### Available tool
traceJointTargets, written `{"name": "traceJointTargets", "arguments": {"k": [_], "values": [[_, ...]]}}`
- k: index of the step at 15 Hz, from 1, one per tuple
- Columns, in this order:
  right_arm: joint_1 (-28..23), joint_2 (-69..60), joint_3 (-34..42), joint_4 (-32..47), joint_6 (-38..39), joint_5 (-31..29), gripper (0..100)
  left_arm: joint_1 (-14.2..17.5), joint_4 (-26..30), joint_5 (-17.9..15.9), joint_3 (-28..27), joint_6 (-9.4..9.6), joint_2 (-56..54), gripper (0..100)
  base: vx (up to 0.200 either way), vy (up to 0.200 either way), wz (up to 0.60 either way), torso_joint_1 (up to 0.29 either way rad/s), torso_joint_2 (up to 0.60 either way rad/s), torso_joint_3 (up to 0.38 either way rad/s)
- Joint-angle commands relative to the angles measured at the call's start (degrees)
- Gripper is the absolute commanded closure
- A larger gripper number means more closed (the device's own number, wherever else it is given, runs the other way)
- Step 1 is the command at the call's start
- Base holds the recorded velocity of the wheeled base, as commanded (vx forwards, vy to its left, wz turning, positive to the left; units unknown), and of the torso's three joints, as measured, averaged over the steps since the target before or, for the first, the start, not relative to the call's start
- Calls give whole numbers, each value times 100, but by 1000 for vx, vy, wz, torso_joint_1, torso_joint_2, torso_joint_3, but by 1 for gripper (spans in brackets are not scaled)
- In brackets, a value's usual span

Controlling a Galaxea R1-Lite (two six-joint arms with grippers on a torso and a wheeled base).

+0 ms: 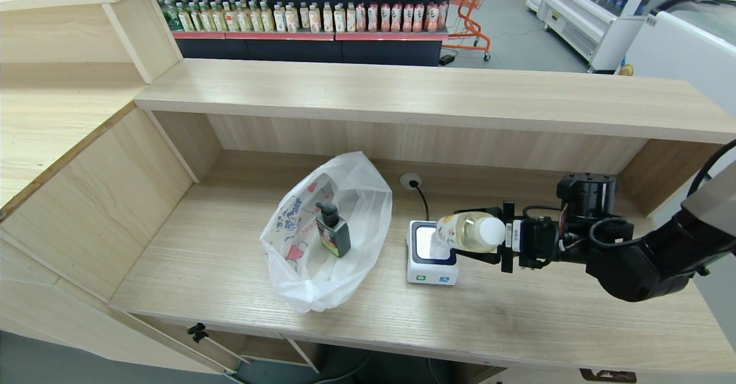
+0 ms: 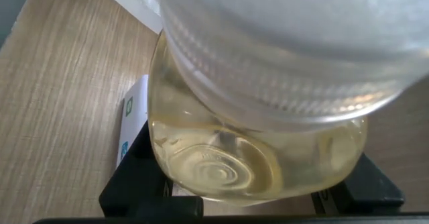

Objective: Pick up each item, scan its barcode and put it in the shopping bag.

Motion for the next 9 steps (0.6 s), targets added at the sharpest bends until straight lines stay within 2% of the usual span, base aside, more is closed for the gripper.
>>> {"name": "traceJointTargets", "arguments": {"k": [1,9], "values": [[12,229,-269,0,2,50,100,7,1,3,0,-1,-2,0,0,0,0,0,0,0],[91,580,-480,-238,2,76,100,-1,1,3,0,8,-2,0,0,0,0,0,0,0]]}}
